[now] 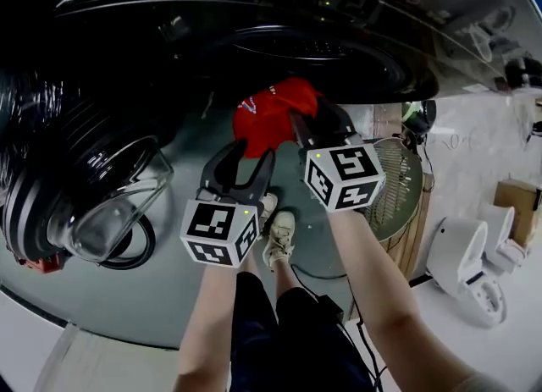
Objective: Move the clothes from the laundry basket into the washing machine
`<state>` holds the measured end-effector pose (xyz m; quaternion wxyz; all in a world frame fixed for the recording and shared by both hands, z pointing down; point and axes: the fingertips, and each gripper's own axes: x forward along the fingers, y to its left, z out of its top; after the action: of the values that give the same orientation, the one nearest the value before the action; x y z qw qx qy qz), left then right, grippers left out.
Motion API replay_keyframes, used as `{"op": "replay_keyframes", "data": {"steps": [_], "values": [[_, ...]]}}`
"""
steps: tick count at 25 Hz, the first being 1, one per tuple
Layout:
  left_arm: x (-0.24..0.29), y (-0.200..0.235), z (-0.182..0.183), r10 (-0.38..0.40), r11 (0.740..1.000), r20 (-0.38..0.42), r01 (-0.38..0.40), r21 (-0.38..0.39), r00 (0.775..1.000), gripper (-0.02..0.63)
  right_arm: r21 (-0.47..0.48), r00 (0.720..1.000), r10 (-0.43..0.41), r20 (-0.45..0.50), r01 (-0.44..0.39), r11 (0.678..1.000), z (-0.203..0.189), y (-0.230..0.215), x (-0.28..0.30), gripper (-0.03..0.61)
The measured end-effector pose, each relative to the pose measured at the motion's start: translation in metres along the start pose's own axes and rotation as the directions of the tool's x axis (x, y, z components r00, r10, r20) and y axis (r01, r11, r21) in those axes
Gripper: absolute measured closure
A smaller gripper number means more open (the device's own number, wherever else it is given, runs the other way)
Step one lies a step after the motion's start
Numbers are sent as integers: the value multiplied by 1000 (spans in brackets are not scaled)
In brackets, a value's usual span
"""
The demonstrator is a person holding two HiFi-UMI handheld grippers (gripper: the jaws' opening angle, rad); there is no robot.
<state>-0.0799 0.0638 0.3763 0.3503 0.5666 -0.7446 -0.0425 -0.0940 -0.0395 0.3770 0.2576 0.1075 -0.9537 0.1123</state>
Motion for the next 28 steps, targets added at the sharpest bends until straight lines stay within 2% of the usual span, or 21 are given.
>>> {"op": "replay_keyframes", "data": {"steps": [2,3,4,5,8,13,17,20,21,23,25,28], "values": [[3,7,-4,9,1000,20,-9,-2,1000,458,5,998,1,64,-1,1000,15,-3,15,465],[4,10,-4,18,1000,41,-18,-3,999,496,3,996,2,88,-3,1000,22,-5,24,465],[5,13,-3,23,1000,65,-23,-4,998,569,2,994,3,107,-3,1000,29,-7,32,465],[6,16,-1,26,1000,85,-26,-2,996,612,2,992,1,125,-1,1000,35,-10,40,465],[11,29,1,34,999,105,-33,-7,994,612,-5,983,-21,183,22,1000,53,-16,60,465],[6,47,-6,61,997,116,-54,-57,991,612,-17,967,-54,251,61,998,77,-23,89,465],[8,53,-14,50,998,92,-46,-45,995,612,3,978,-56,199,56,998,72,-32,122,447],[17,55,-21,34,999,67,-31,-43,997,612,75,989,-88,119,80,994,49,-46,133,348],[19,56,-22,31,999,61,-29,-45,998,612,104,989,-104,103,94,990,42,-52,133,271],[23,58,-22,32,998,55,-29,-47,998,612,169,988,-125,96,108,980,32,-65,129,62],[27,61,-18,36,999,56,-34,-38,998,612,198,989,-114,92,94,976,26,-71,122,27],[30,63,-13,44,999,60,-43,-33,997,612,179,993,-96,74,81,980,8,-64,95,9]]}}
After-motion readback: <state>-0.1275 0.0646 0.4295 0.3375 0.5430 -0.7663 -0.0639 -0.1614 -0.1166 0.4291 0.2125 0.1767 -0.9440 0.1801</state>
